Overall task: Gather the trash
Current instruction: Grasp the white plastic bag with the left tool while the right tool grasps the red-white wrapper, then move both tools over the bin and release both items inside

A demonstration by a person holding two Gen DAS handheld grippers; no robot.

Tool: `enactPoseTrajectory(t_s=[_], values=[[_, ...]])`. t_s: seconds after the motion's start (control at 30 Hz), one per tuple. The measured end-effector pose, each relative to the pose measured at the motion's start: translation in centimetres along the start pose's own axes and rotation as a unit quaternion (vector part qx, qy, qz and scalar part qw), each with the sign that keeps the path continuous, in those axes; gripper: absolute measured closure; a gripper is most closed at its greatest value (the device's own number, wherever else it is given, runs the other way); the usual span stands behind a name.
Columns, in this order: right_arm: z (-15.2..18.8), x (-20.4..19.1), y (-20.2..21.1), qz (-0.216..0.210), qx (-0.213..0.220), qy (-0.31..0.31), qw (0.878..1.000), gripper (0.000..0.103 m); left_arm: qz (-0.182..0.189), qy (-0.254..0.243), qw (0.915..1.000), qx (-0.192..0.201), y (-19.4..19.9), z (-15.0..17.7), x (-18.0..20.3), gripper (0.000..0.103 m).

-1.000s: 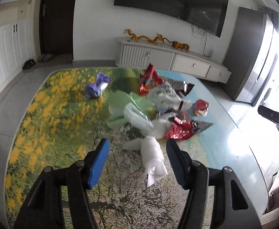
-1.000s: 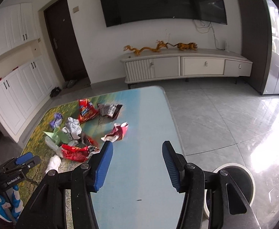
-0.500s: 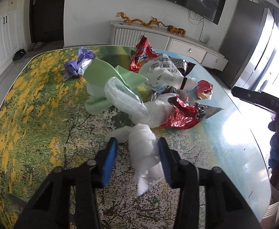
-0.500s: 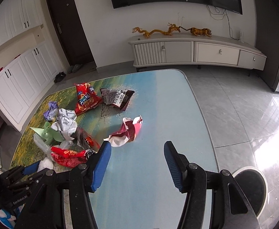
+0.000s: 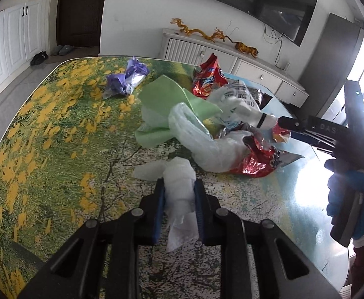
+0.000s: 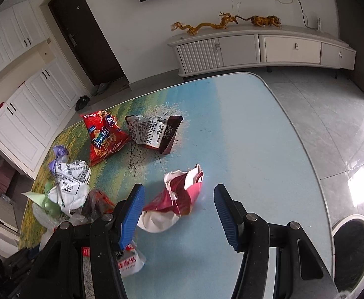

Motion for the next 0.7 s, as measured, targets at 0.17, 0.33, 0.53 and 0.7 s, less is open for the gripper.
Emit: enactPoseTrajectory(t_s=[0.17,0.33,0.53,0.7], values=[[0.3,0.5,-0.2,-0.011,-0.007,-0.011,1.000,0.075,-0.010,-0.006,0.9999,0.004,0.3,0.1,0.0,0.084],[1.0,1.0,2.0,-0.017,0.010,-0.012,1.000,0.077,-0.026,-0.023,0.9994,0.009,1.2,0.7,0.6,0.084],[1.7,1.2,6.9,-0.019,0.044,-0.008,0.999,0.077,-0.023,-0.021,0.9992,0.025,3.7,0.6,1.4,0.084],[2.4,0.7,11.3,-0.023,0.077,-0.004,0.997,0.077,-0.017,-0.034,0.9978,0.054,6.8,0.0,3.0,0.084]])
Point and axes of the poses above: each gripper's, at about its wrist camera, not at the fingertips, and y roughly against the way its jaws point, x to its right, z to its underside, the point moved 9 cm from there along -y, roughly the way its jaws point
